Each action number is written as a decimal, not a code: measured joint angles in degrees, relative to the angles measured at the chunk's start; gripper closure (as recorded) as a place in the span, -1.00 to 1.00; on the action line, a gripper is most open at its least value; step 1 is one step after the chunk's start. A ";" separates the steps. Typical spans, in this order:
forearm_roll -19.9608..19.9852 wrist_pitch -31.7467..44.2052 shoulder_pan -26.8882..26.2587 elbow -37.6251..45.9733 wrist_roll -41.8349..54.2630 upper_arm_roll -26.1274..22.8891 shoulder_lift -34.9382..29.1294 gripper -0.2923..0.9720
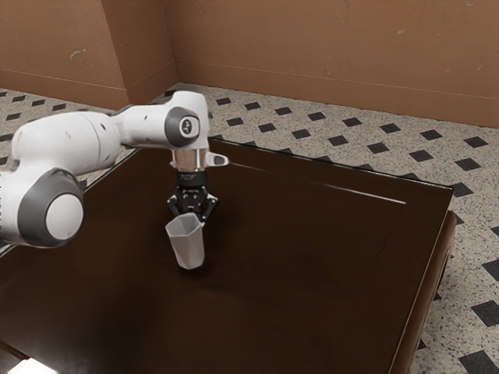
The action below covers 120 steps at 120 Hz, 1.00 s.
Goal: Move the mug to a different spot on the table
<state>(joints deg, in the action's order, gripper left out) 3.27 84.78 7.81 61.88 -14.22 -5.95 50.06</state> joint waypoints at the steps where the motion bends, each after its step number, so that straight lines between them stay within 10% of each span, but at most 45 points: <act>1: 0.00 0.09 0.02 -0.08 0.01 0.04 0.07 0.66; 60: 0.00 4.35 0.04 -2.11 0.21 0.14 2.71 0.64; 87: 0.81 6.61 0.24 -2.08 0.55 0.37 2.76 -0.09; 120: -3.74 16.06 0.52 3.98 3.88 0.35 -7.44 -0.41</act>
<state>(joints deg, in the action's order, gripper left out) -0.47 100.84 8.33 65.87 -10.33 -5.59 42.61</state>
